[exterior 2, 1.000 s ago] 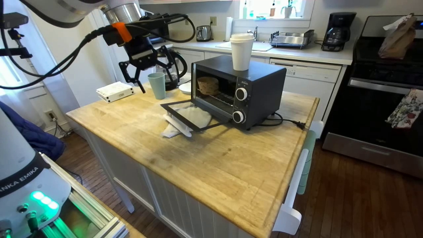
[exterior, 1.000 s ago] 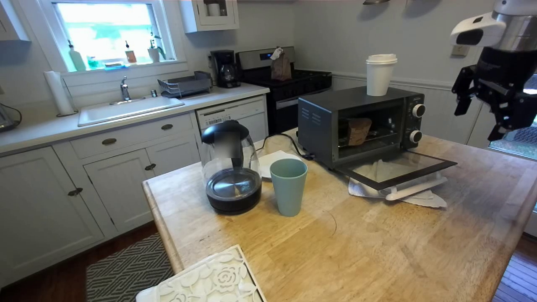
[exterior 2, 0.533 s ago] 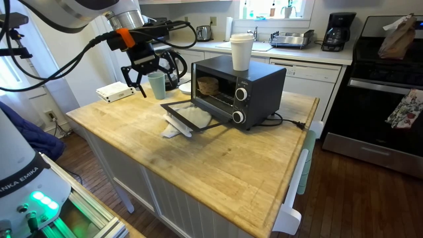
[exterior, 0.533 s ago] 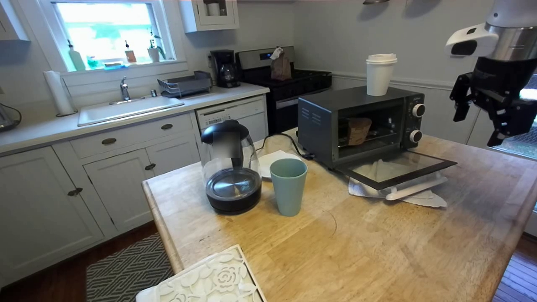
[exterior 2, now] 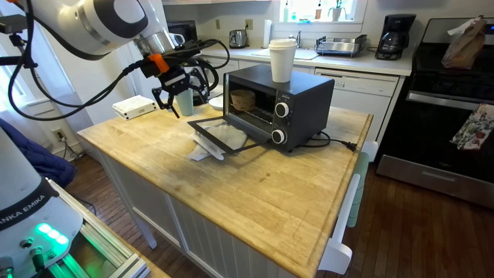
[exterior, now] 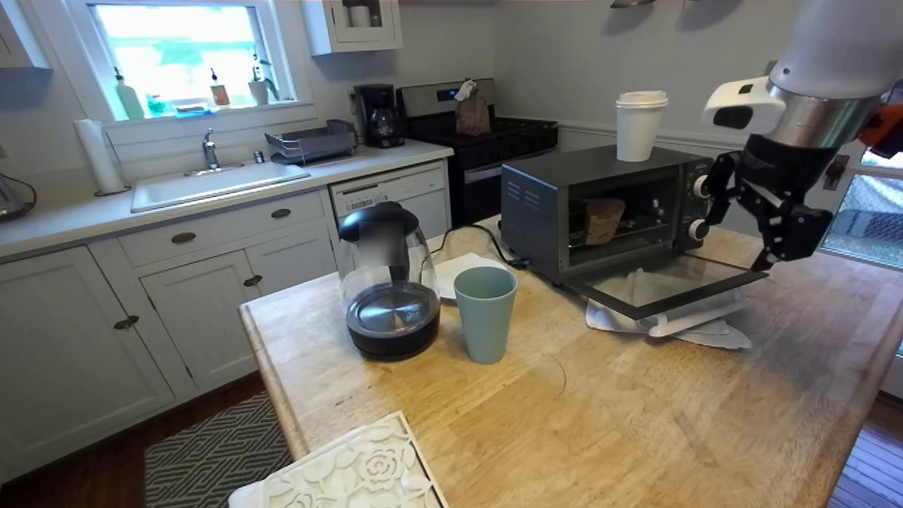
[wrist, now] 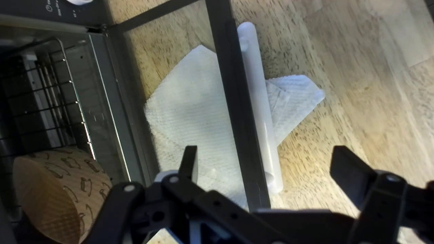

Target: Close the oven door

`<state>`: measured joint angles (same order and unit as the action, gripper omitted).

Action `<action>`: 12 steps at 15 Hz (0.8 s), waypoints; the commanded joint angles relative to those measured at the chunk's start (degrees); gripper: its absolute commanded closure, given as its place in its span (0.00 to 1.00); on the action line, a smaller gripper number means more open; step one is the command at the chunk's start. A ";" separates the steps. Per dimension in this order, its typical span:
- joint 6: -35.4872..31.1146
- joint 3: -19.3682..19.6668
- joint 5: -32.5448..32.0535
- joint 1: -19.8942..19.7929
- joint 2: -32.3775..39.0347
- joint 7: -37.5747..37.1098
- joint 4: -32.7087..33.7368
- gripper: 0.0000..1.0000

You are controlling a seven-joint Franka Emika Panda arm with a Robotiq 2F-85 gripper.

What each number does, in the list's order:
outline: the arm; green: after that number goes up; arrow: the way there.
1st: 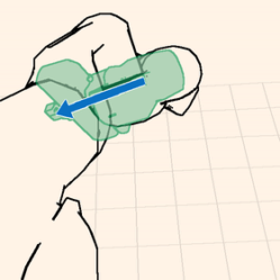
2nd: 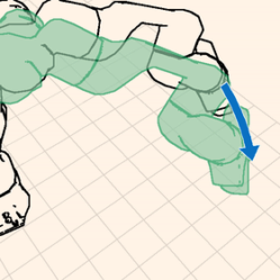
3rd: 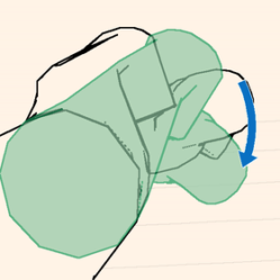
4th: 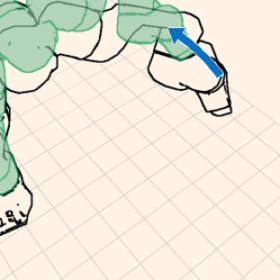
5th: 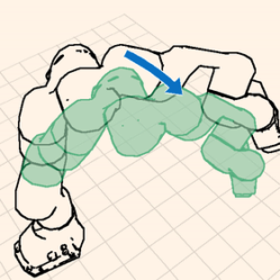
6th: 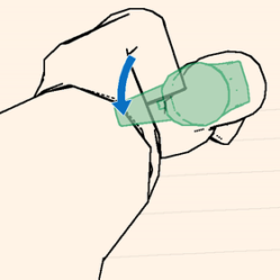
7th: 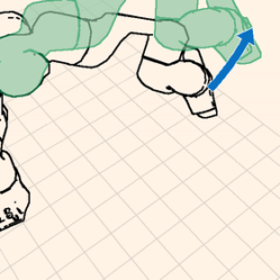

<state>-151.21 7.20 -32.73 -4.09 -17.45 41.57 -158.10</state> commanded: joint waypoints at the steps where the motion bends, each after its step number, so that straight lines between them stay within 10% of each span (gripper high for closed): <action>1: -4.36 -1.45 -5.80 -2.34 5.13 -2.90 -0.01 0.00; 12: -5.39 -0.24 -15.45 -3.26 11.68 -8.15 0.02 0.00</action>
<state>-155.16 6.90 -45.33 -7.16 -6.00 35.41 -158.13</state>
